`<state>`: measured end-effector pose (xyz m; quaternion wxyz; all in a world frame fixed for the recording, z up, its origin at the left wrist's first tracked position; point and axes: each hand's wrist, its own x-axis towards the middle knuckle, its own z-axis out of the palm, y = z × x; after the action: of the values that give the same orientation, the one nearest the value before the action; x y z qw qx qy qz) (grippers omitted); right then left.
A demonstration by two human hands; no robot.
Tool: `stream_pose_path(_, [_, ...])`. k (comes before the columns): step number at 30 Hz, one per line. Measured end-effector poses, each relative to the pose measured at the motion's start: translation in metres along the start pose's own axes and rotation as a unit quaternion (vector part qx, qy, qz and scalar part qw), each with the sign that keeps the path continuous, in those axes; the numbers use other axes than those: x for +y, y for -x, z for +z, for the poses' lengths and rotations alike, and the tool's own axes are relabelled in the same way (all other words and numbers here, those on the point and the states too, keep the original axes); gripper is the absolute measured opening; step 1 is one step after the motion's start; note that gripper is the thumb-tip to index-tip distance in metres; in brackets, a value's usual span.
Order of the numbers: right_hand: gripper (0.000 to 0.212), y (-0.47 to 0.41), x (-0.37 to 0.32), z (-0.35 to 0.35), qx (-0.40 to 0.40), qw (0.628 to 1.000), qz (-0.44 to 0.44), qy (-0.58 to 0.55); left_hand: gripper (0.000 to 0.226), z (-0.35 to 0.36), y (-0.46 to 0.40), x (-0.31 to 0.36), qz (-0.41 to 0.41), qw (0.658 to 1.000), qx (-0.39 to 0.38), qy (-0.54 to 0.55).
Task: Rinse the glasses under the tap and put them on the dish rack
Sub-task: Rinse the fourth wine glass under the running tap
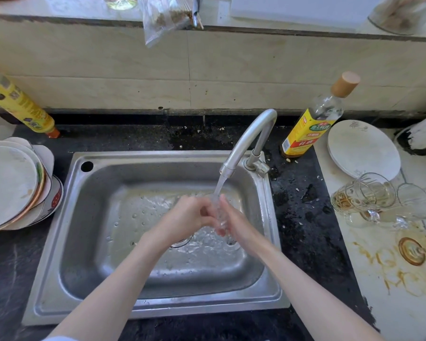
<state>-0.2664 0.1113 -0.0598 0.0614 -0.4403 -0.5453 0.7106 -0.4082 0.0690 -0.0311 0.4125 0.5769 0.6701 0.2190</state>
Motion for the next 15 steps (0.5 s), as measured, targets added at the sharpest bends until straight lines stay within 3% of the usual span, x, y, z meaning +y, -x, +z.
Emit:
stream_pose_path(2, [0.057, 0.002, 0.000, 0.003, 0.012, 1.000, -0.014, -0.021, 0.023, -0.001, -0.001, 0.001, 0.003, 1.000, 0.024, 0.019])
stream_pose_path(5, [0.049, 0.003, 0.001, -0.002, 0.007, 1.000, -0.008, -0.021, 0.017, -0.011, 0.002, 0.000, 0.018, 0.995, -0.095, -0.016])
stream_pose_path(8, [0.064, 0.002, 0.002, -0.007, -0.021, 0.999, 0.036, -0.016, 0.017, -0.014, 0.003, -0.005, 0.027, 0.985, -0.157, -0.064])
stream_pose_path(10, [0.070, 0.001, 0.006, -0.009, -0.043, 0.998, 0.032, -0.023, 0.015, -0.011, 0.003, -0.004, 0.017, 0.991, -0.113, -0.074])
stream_pose_path(13, [0.048, 0.003, 0.007, -0.009, -0.015, 1.000, -0.006, -0.006, 0.026, -0.003, 0.002, -0.004, 0.005, 0.998, -0.026, -0.059])
stream_pose_path(15, [0.044, 0.005, 0.004, -0.007, 0.011, 1.000, -0.005, 0.002, 0.031, 0.001, 0.003, -0.004, -0.001, 0.999, -0.016, -0.037])
